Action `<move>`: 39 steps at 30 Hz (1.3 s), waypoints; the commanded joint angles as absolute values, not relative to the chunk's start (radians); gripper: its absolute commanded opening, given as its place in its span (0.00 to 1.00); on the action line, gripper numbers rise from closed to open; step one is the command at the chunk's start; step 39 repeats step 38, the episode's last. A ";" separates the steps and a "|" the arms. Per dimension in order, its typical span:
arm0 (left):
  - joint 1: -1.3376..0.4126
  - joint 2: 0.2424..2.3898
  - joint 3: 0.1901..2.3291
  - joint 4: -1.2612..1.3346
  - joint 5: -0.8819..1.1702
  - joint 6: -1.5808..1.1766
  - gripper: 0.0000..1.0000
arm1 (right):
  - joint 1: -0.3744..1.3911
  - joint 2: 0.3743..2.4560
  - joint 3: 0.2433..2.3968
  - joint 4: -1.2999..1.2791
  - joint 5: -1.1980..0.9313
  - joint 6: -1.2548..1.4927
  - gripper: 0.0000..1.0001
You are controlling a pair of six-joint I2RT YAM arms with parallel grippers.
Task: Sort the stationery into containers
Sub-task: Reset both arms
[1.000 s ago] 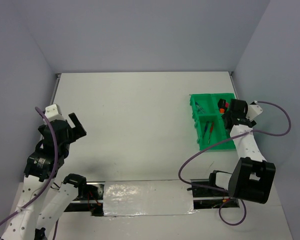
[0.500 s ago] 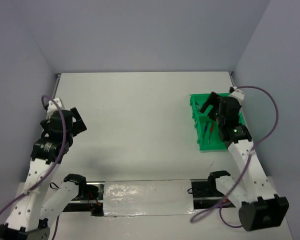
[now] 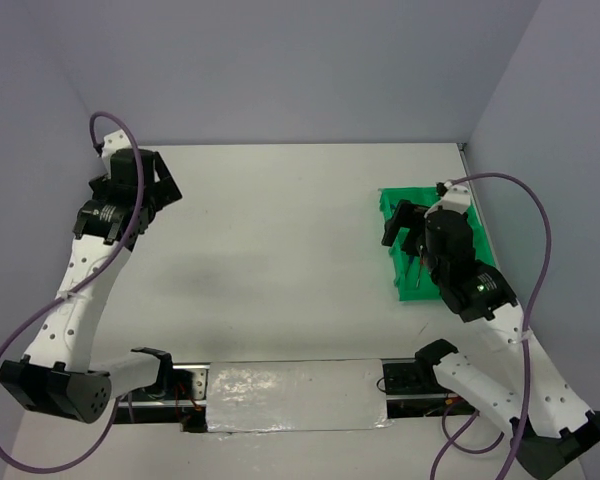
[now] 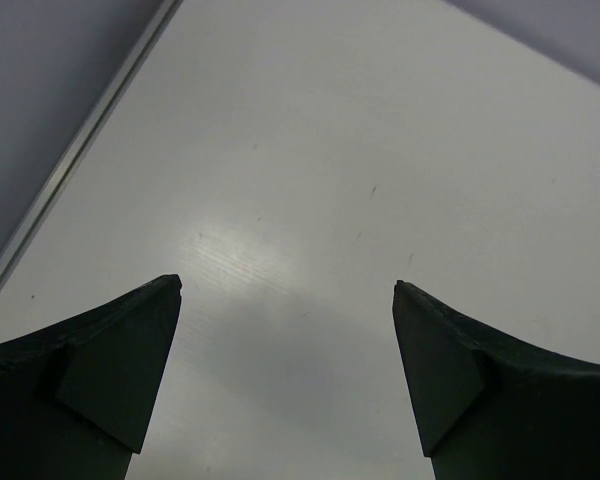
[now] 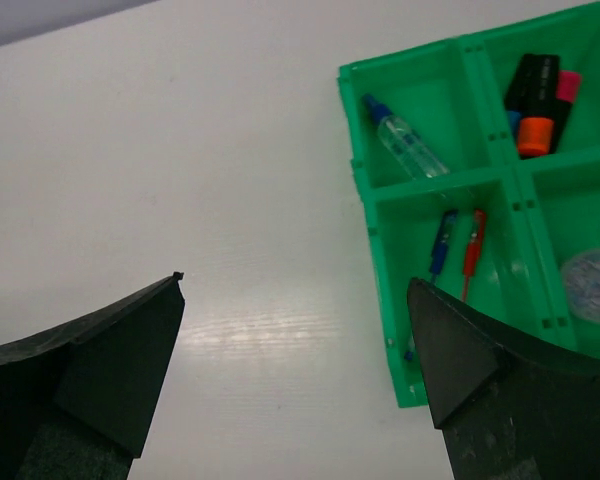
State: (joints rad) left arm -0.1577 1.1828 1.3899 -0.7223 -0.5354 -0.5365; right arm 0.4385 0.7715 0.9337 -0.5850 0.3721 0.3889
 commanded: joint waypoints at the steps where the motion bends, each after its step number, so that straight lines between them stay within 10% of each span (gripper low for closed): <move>1: -0.153 1.117 1.316 -0.776 -0.557 -0.626 0.99 | 0.442 0.712 1.003 -0.646 0.511 0.414 1.00; 17: -0.193 0.965 1.186 -0.879 -0.568 -0.676 0.99 | 0.439 0.796 1.307 -0.928 0.548 0.265 1.00; 39: -0.209 0.853 1.215 -0.900 -0.626 -0.617 0.99 | 0.440 0.690 1.201 -0.868 0.532 0.293 1.00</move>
